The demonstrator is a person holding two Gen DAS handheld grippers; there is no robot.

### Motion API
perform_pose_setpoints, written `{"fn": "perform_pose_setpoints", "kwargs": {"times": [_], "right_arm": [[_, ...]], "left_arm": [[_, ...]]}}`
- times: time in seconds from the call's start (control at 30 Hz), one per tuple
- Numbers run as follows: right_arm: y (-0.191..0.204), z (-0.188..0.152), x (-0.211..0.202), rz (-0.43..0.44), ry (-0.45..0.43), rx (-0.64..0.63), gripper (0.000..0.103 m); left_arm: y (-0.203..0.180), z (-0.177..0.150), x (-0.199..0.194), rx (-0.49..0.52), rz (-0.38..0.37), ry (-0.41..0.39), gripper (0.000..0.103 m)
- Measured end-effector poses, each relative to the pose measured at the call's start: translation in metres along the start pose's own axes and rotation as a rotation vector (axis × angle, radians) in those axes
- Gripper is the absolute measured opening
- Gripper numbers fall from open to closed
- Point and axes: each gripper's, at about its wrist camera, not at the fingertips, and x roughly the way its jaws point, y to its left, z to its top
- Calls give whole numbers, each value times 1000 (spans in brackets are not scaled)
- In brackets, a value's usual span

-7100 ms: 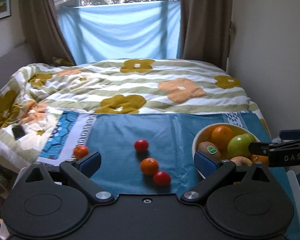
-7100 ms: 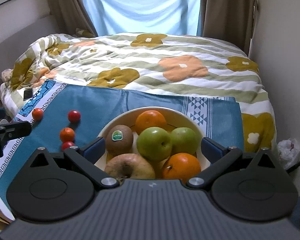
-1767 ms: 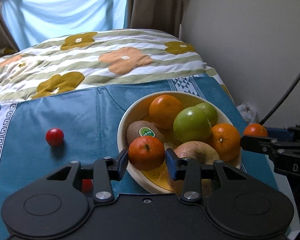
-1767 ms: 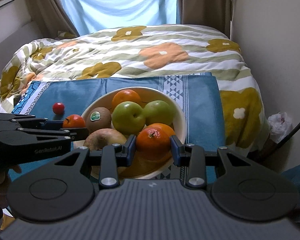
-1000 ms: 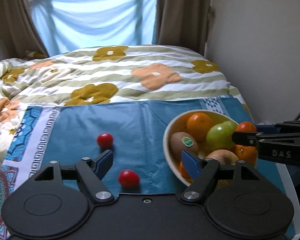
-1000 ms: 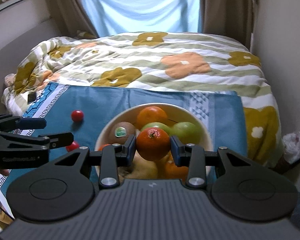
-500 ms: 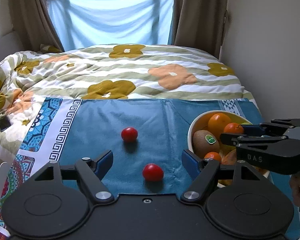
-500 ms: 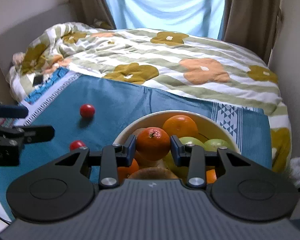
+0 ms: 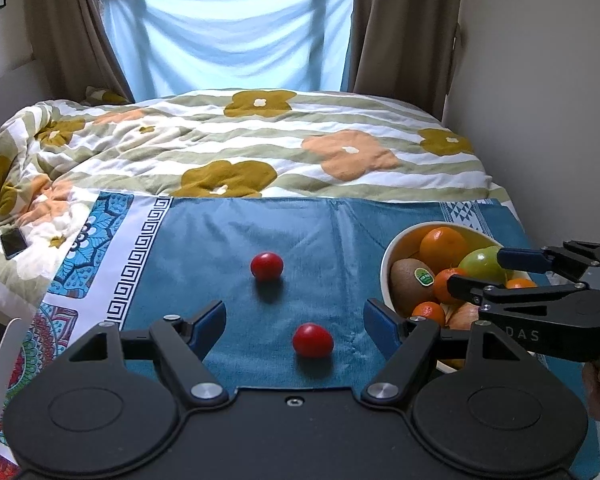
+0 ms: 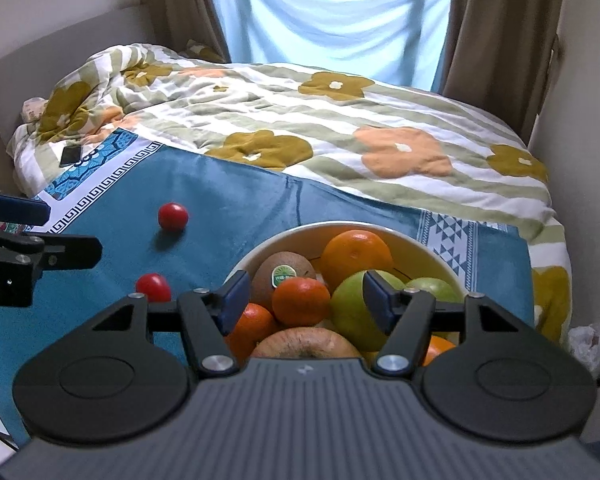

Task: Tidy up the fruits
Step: 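Move both open tools away from the bowl toward the two red tomatoes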

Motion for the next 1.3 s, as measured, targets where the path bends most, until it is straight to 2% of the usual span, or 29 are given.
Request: {"fn": "perform_pose_setpoints", "kwargs": {"times": [0.4,0.5,0.6,0.7,0.97,1.3], "right_arm": [[4,7,-43,-1,-13,49,77],[9,10,-55,-12,-11,66,87],[16,13,-66,-16,-21,95,101],[26,16,-74,-25,-25,113,103],[65,20,-78,-56,8,191,103],[107,13,-49,-129,72,329,103]], "left_arm": [[16,-2,-50,-8,27,-52,80],[27,0,-62,2,37,-69,83],[38,4,-70,37,41,-82,89],[49,10,-75,80,41,-96,99],[78,35,-63,207,-33,-77,101],[108,60,0,340,-202,0,101]]}}
